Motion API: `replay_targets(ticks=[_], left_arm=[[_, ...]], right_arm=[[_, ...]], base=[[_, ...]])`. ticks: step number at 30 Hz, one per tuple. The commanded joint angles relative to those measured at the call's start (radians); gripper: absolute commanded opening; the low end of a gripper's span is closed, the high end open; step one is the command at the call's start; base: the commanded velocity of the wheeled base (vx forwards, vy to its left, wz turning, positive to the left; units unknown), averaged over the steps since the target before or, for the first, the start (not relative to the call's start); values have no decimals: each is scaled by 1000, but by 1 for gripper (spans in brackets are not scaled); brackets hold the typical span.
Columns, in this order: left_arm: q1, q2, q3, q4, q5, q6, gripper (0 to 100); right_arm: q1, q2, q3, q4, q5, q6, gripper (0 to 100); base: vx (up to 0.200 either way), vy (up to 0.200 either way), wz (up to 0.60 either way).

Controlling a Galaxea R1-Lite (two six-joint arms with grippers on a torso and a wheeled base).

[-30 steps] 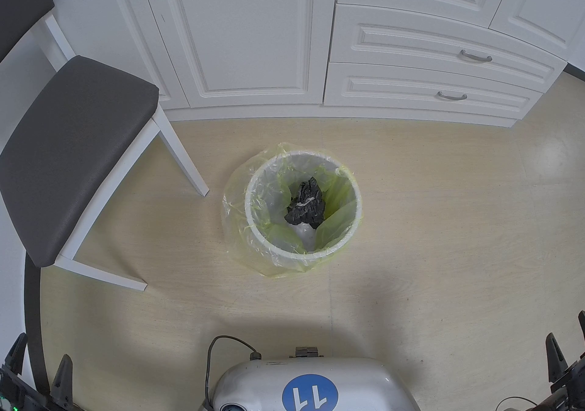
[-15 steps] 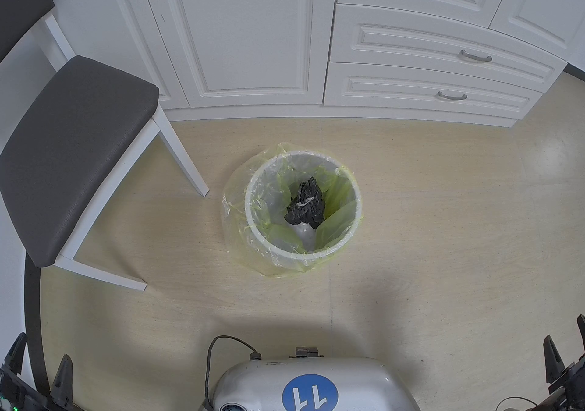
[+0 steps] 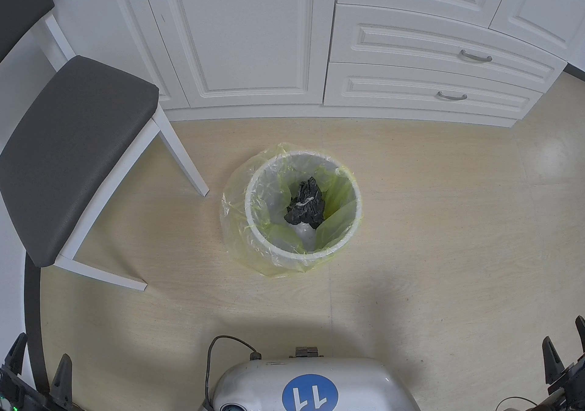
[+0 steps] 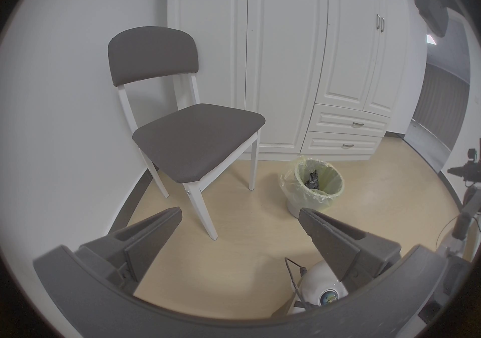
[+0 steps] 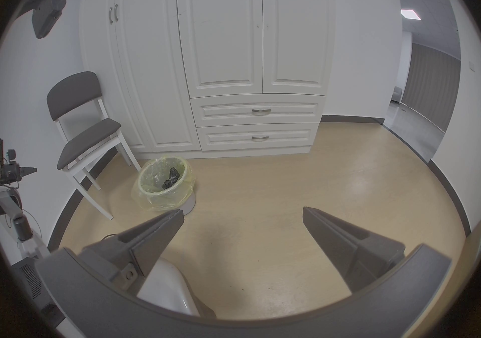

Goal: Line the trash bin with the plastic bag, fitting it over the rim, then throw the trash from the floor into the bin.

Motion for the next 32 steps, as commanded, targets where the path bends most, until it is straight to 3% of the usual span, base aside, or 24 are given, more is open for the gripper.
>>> replay_targets(ticks=[1,32], left_arm=[[0,-15,18,1,-4,22,100],[2,-15,18,2,-8,30,100]], right_arm=[[1,-15,18,-1,0,0,100],[1,-15,18,1,1,-14,100]], base=[[0,0,0],[0,0,0]])
